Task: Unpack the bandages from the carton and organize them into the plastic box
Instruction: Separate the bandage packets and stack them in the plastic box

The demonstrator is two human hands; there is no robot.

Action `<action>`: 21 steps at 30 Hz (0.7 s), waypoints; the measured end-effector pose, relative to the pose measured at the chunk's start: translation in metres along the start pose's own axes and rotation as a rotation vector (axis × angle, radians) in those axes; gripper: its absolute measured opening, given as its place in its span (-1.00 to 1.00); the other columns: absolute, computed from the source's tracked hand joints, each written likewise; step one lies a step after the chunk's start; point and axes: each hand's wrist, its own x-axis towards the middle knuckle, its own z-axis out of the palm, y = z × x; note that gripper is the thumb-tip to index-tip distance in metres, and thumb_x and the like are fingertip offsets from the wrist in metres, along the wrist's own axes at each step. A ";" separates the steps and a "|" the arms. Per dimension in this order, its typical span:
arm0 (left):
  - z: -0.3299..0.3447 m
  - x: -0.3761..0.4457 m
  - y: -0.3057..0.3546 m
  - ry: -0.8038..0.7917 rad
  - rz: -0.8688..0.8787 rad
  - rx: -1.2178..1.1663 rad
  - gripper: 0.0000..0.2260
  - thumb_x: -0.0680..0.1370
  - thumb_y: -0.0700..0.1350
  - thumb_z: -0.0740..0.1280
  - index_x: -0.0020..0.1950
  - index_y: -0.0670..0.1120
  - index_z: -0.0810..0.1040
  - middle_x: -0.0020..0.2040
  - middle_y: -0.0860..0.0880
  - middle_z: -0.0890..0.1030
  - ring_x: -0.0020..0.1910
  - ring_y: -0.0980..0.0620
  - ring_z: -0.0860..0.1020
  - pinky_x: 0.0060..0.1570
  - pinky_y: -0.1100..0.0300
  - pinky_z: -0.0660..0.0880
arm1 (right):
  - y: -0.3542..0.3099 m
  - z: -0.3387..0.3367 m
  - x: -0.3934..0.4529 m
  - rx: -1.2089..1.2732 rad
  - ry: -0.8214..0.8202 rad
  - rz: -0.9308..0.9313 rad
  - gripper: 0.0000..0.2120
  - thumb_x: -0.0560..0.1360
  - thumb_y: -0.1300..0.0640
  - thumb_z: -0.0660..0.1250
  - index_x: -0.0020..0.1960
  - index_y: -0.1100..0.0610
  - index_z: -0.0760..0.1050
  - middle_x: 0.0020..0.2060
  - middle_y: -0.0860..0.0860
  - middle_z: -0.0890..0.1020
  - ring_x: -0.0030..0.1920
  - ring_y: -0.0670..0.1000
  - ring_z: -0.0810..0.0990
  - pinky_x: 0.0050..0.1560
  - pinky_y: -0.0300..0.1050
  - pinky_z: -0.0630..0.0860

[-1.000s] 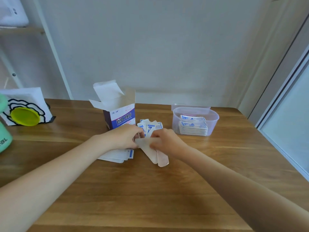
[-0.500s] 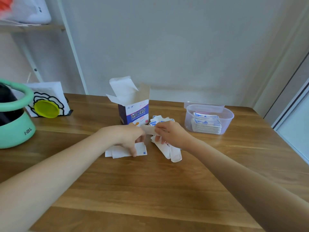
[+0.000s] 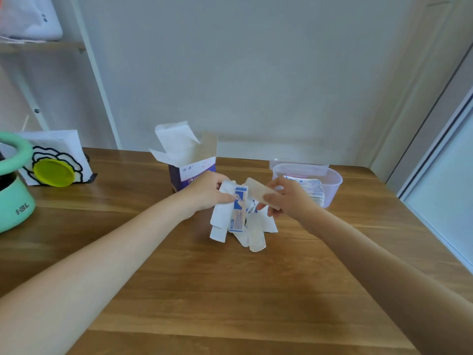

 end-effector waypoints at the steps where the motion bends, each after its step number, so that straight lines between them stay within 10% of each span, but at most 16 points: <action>1: 0.005 0.002 0.001 0.012 -0.004 -0.003 -0.82 0.50 -0.19 0.37 0.09 -0.11 0.54 0.09 -0.06 0.61 0.05 0.03 0.55 -0.02 0.14 0.52 | 0.005 -0.003 -0.002 0.017 0.004 0.021 -0.88 0.52 0.28 0.21 0.04 0.16 0.36 -0.25 0.05 0.65 -0.41 -0.06 0.53 -0.36 -0.27 0.49; 9: 0.030 0.020 0.014 0.052 -0.024 0.014 -0.82 0.49 -0.16 0.36 0.08 -0.14 0.53 -0.06 -0.05 0.54 -0.09 0.04 0.48 -0.35 0.28 0.37 | 0.036 -0.028 -0.009 -0.408 0.080 -0.117 -0.89 0.44 0.23 0.35 -0.20 0.14 0.42 -0.23 -0.02 0.49 -0.29 -0.07 0.42 -0.25 -0.29 0.37; 21: 0.033 0.036 0.021 0.114 -0.071 -0.031 -0.90 0.52 -0.14 0.34 0.01 -0.12 0.51 0.05 -0.08 0.64 -0.08 0.06 0.63 -0.07 0.16 0.56 | 0.046 -0.034 -0.015 -0.600 0.010 -0.193 -0.83 0.43 0.14 0.40 -0.02 0.17 0.49 -0.09 0.01 0.54 -0.17 0.00 0.52 -0.12 -0.14 0.53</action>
